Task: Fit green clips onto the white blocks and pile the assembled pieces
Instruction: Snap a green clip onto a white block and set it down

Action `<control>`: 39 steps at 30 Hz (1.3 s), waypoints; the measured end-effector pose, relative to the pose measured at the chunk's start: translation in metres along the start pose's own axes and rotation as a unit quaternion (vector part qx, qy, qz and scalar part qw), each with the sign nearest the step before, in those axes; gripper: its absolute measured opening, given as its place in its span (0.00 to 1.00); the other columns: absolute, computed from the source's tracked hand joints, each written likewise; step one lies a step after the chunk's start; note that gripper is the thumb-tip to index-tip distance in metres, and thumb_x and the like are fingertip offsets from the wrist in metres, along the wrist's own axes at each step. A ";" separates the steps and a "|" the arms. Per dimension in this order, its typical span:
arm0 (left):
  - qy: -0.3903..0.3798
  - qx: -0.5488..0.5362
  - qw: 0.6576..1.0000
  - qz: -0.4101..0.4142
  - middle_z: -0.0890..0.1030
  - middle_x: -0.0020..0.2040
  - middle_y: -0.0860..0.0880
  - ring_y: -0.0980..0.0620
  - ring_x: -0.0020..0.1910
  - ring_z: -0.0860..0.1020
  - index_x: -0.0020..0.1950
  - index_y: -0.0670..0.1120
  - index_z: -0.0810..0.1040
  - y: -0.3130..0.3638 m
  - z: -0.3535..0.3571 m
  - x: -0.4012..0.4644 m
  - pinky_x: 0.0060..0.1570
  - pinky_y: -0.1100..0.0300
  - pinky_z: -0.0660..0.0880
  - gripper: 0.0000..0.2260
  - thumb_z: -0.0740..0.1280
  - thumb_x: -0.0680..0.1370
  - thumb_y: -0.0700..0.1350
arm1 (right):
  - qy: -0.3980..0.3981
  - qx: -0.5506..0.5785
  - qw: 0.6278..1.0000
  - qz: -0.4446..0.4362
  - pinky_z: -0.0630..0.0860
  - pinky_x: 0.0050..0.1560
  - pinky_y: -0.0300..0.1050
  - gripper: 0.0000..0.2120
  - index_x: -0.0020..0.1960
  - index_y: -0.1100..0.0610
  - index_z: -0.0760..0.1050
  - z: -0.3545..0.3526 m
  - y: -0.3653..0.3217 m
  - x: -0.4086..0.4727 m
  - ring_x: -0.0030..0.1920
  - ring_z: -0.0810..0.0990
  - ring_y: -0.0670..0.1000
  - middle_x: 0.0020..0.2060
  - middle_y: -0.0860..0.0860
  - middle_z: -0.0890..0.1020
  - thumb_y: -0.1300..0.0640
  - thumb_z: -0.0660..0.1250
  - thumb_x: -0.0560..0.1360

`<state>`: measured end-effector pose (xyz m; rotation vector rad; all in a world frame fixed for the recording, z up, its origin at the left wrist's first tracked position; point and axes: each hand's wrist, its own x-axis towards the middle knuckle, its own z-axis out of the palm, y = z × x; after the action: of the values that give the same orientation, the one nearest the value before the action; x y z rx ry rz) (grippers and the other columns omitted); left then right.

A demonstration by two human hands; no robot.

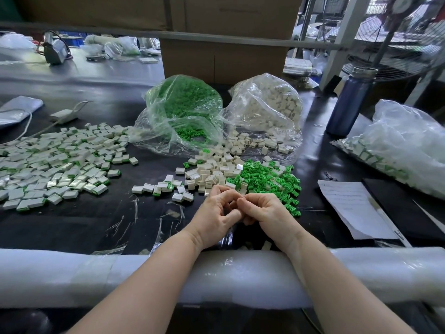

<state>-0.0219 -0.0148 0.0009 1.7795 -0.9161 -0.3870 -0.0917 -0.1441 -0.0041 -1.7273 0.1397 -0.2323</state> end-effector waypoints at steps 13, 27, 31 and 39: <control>-0.016 0.047 0.999 0.013 0.68 0.52 0.49 0.52 0.41 0.70 0.41 0.52 0.74 -0.002 0.001 0.001 0.50 0.62 0.71 0.09 0.65 0.74 0.37 | 0.023 0.019 0.999 0.013 0.64 0.27 0.31 0.13 0.45 0.75 0.77 0.002 -0.005 -0.002 0.25 0.66 0.42 0.28 0.54 0.72 0.63 0.63 0.76; 0.059 0.018 0.998 -0.001 0.69 0.52 0.50 0.54 0.42 0.72 0.48 0.40 0.79 -0.005 0.001 0.003 0.45 0.74 0.71 0.04 0.67 0.75 0.38 | 0.116 0.038 0.993 -0.001 0.76 0.32 0.37 0.06 0.42 0.56 0.80 0.004 -0.005 -0.003 0.34 0.81 0.49 0.33 0.51 0.83 0.64 0.66 0.75; 0.075 0.016 0.997 -0.006 0.70 0.50 0.51 0.54 0.41 0.72 0.48 0.43 0.79 -0.005 0.001 0.004 0.45 0.71 0.72 0.03 0.68 0.75 0.39 | 0.131 0.026 0.991 -0.004 0.76 0.30 0.37 0.07 0.39 0.57 0.79 0.004 -0.007 -0.003 0.33 0.78 0.44 0.34 0.52 0.81 0.67 0.68 0.72; 0.093 -0.114 0.989 -0.034 0.80 0.40 0.44 0.50 0.42 0.79 0.46 0.46 0.79 -0.004 -0.001 0.003 0.47 0.60 0.78 0.07 0.68 0.74 0.34 | 0.093 0.004 0.996 -0.005 0.74 0.32 0.33 0.08 0.42 0.57 0.78 0.006 -0.006 -0.003 0.34 0.81 0.43 0.33 0.50 0.83 0.68 0.72 0.68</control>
<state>-0.0174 -0.0156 -0.0019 1.6098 -0.6542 -0.3477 -0.0937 -0.1370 0.0011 -1.6967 0.2661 -0.4007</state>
